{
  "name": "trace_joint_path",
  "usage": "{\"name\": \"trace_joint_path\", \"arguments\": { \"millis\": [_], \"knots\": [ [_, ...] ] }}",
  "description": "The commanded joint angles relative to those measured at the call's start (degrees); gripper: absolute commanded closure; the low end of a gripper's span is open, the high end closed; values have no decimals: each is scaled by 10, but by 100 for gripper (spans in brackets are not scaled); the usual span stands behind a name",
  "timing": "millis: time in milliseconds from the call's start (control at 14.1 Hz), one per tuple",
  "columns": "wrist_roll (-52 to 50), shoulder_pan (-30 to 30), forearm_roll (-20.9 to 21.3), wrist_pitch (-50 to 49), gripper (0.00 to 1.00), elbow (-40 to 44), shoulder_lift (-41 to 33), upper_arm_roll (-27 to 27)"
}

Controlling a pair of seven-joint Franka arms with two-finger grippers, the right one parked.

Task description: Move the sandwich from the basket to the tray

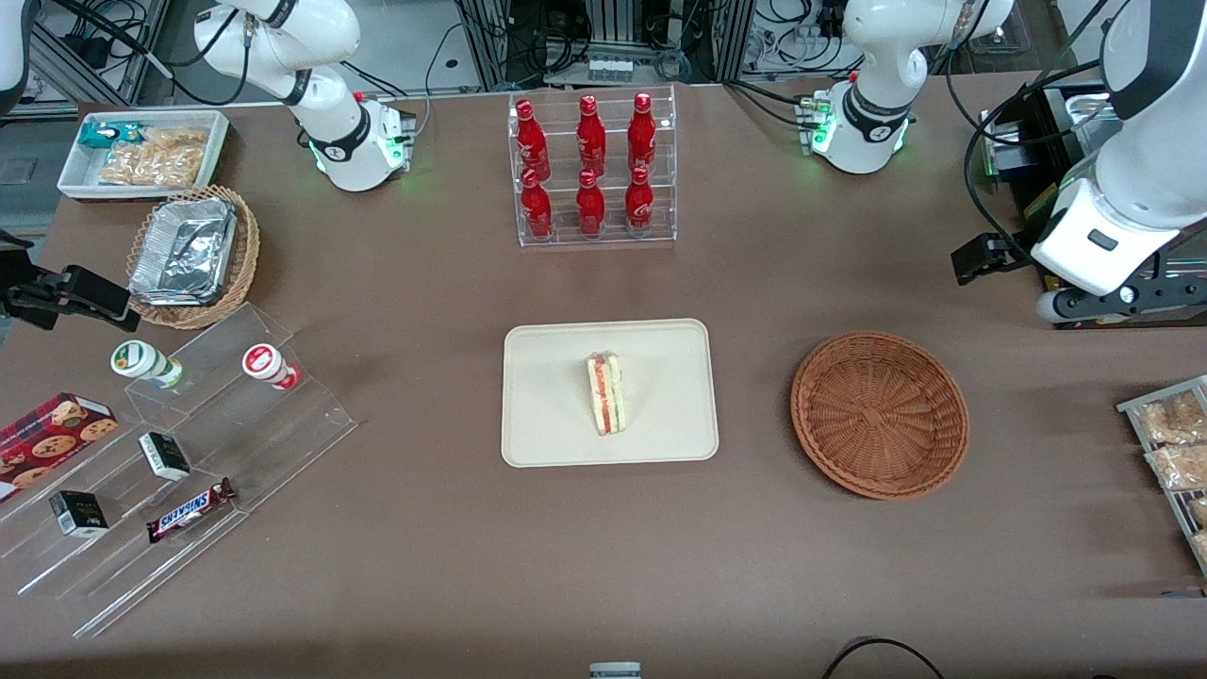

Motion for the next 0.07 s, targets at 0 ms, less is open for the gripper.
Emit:
{"name": "trace_joint_path", "arguments": {
  "millis": [0],
  "knots": [
    [-4,9,-7,-5,0,18,12,-9]
  ]
}}
